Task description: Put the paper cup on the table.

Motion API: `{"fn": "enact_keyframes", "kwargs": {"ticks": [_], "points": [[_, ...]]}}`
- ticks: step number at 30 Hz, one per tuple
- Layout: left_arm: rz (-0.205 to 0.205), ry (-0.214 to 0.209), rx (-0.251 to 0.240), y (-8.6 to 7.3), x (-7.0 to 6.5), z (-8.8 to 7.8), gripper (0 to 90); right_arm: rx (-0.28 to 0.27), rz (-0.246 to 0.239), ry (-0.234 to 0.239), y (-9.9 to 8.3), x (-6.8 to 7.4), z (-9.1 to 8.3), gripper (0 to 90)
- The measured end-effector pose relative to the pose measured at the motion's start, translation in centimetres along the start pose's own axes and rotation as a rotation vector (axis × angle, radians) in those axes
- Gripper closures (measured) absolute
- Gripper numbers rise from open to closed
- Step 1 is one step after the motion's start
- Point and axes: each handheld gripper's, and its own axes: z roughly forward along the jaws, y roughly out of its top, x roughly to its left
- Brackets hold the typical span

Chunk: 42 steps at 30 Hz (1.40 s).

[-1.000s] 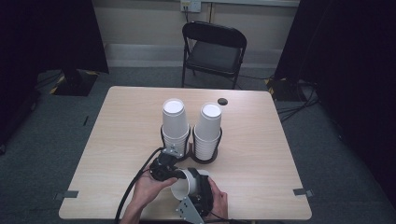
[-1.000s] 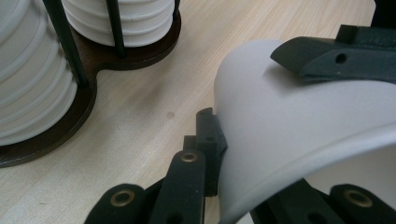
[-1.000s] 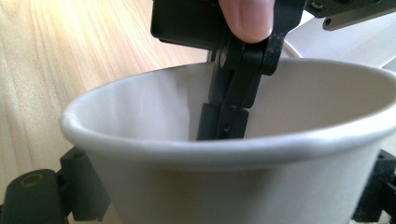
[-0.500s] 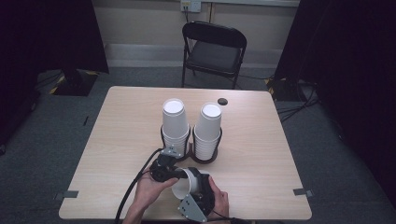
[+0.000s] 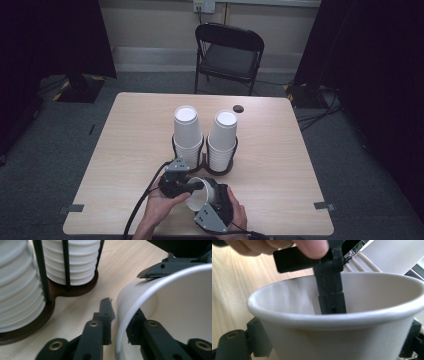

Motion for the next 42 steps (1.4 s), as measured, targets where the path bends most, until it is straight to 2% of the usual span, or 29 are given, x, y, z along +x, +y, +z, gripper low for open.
{"fn": "enact_keyframes", "kwargs": {"ticks": [3, 8, 10, 16, 20, 23, 25, 30, 33, 36, 42], "points": [[0.013, 0.028, -0.027, -0.2, -0.2, 0.0, 70.4, -0.008, 0.018, 0.0, 0.0, -0.3, -0.1, 12.7], [0.03, 0.044, -0.057, -0.3, -0.2, -0.2, 64.5, 0.003, 0.09, 0.017, 0.0, -0.6, -0.1, 12.7], [0.039, 0.047, -0.079, -0.3, -0.2, -0.3, 62.4, 0.007, 0.1, 0.018, 0.0, -0.7, -0.1, 12.7], [0.003, 0.045, -0.164, -1.0, 0.2, -0.5, 54.2, 0.023, 0.141, 0.026, -0.1, -1.3, -0.2, 12.7], [-0.009, 0.071, -0.202, -1.2, 0.2, -0.6, 46.6, 0.031, 0.167, 0.027, -0.5, -1.7, -0.4, 12.6], [-0.026, 0.073, -0.24, -1.4, 0.2, -1.0, 42.7, 0.036, 0.192, 0.029, -0.8, -1.9, -0.5, 12.6], [-0.033, 0.078, -0.261, -1.4, 0.2, -1.2, 39.5, 0.046, 0.217, 0.032, -1.1, -2.0, -0.6, 12.6], [-0.021, 0.115, -0.294, -1.8, 0.3, -1.8, 29.7, 0.06, 0.286, 0.028, -1.8, -2.6, -0.9, 12.6], [-0.035, 0.129, -0.298, -2.4, 0.5, -2.2, 28.5, 0.063, 0.33, 0.027, -2.2, -3.1, -0.9, 12.6], [-0.05, 0.153, -0.326, -3.1, 0.7, -2.8, 28.2, 0.055, 0.377, 0.028, -2.6, -3.5, -1.1, 12.5], [-0.037, 0.21, -0.348, -3.9, 1.1, -3.4, 22.0, 0.044, 0.468, 0.027, -3.5, -4.7, -1.5, 12.5]]}}
